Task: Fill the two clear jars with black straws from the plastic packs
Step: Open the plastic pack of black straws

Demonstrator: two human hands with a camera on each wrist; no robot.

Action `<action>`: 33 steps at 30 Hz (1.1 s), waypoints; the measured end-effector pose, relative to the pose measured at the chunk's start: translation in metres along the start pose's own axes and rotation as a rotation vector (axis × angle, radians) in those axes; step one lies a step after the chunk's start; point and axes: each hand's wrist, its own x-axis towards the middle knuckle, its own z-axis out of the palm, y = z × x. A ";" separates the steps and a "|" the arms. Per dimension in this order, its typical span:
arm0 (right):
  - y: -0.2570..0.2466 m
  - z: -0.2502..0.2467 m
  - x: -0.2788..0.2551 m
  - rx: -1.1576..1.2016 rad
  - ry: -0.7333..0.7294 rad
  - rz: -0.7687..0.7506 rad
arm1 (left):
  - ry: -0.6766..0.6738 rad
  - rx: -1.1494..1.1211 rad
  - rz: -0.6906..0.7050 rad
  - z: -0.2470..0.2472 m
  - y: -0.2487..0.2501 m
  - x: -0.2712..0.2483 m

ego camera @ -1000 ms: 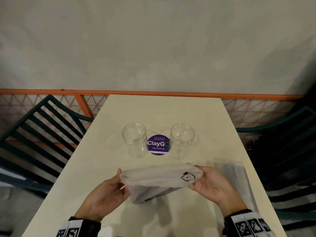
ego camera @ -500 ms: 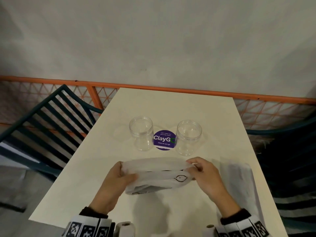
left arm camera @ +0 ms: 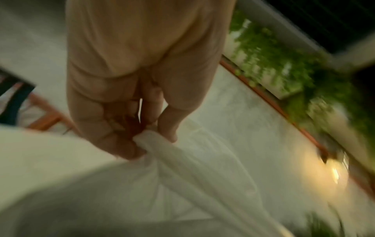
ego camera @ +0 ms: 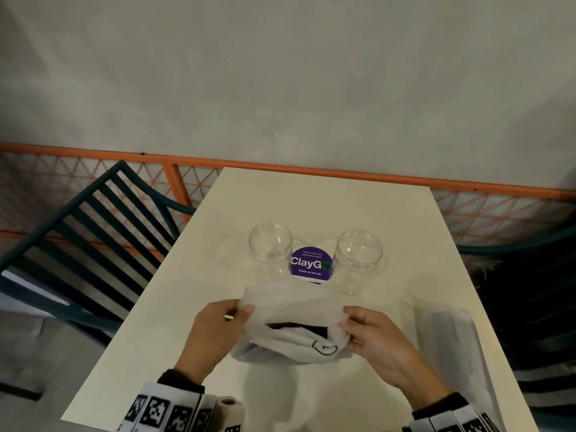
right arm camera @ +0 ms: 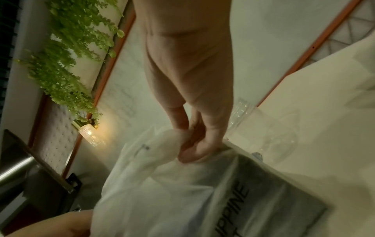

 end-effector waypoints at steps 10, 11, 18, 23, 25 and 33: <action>-0.006 -0.016 0.008 0.532 -0.145 0.156 | -0.410 -0.995 -0.547 -0.014 -0.005 0.007; -0.006 -0.016 0.008 0.542 -0.150 0.152 | -0.399 -0.994 -0.532 -0.014 -0.004 0.008; -0.007 -0.008 -0.004 0.076 -0.103 0.003 | -0.429 -0.646 -0.278 -0.015 -0.004 0.008; -0.008 0.006 -0.002 -0.521 0.377 -0.168 | -0.181 -0.284 -0.146 -0.004 -0.002 0.010; -0.008 0.002 0.000 -0.625 0.454 -0.191 | -0.175 -0.198 -0.101 -0.003 -0.007 0.012; -0.007 -0.004 -0.003 -0.150 0.142 -0.007 | -0.093 0.222 0.021 -0.012 -0.025 0.021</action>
